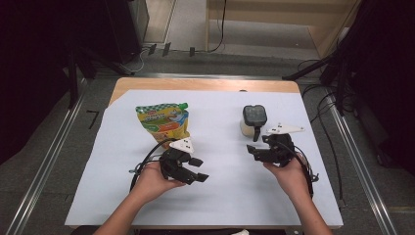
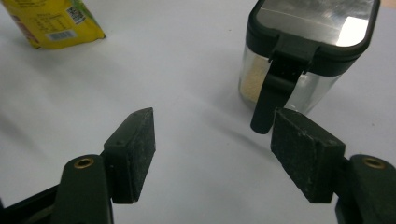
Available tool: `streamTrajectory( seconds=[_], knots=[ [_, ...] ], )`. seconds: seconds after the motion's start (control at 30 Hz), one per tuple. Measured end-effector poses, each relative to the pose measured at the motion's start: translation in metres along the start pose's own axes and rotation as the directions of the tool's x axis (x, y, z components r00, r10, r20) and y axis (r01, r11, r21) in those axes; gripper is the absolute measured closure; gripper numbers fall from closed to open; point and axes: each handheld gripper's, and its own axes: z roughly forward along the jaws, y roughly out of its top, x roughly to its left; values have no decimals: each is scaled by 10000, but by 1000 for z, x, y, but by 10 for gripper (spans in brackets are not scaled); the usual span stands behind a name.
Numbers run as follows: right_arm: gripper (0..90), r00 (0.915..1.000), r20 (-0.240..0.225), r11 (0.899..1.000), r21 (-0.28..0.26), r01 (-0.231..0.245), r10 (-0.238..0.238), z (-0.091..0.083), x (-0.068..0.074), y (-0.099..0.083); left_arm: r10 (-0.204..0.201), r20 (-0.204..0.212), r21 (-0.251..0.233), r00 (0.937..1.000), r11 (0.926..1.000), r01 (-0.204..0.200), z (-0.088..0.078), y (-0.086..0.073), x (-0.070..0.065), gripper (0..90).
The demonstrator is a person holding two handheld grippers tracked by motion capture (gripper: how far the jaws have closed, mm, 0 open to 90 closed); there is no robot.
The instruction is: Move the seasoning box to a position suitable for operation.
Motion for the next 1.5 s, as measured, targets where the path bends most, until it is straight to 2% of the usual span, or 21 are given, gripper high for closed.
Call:
streamTrajectory(
  seconds=[0.2, 0.33, 0.4, 0.53, 0.67, 0.83, 1.17, 1.2, 1.27, 1.3, 1.43, 1.5],
  knots=[
    [276, 9974, 666, 9996, -131, -265, 273, 3, -13, 21, -39, 65, 77, 10000, 10000, 38, 5, 0, -1, 412],
    [229, 9915, 1045, 9968, -302, -744, 772, 9, -22, 29, 64, 110, 160, 9999, 9998, -65, 7, 1, -2, 412],
    [219, 9899, 1131, 9960, -354, -815, 850, 11, -23, 31, 55, 135, 153, 9999, 9999, -57, 7, 1, -2, 412],
    [187, 9795, 1603, 9922, -439, -1164, 1220, 25, -27, 37, 75, 152, 212, 9999, 9997, -78, 8, 1, -2, 412],
    [156, 9737, 1766, 9894, -470, -1374, 1436, 34, -28, 40, 90, 148, 223, 9998, 9997, -94, 9, 1, -2, 411],
    [127, 9565, 2178, 9802, -799, -1809, 1943, 52, -30, 44, 91, 166, 222, 9998, 9997, -95, 9, 1, -2, 411],
    [104, 9416, 2650, 9774, -936, -1893, 2077, 78, -27, 42, 106, 199, 270, 9997, 9996, -111, 10, 1, -2, 412],
    [109, 9366, 2795, 9765, -1016, -1903, 2116, 82, -27, 42, 108, 207, 253, 9997, 9996, -113, 10, 1, -2, 412],
    [113, 9346, 2852, 9761, -1073, -1891, 2125, 84, -26, 43, 86, 218, 253, 9997, 9996, -92, 11, 1, -2, 412],
    [119, 9286, 3005, 9751, -1082, -1937, 2178, 87, -26, 43, 103, 198, 291, 9998, 9995, -109, 11, 1, -2, 412],
    [120, 9181, 3260, 9738, -1059, -2014, 2253, 94, -25, 42, 122, 213, 297, 9997, 9995, -128, 11, 1, -2, 412],
    [122, 9157, 3337, 9741, -1078, -1990, 2240, 96, -25, 42, 128, 217, 293, 9997, 9995, -134, 11, 1, -2, 412]
  ],
)
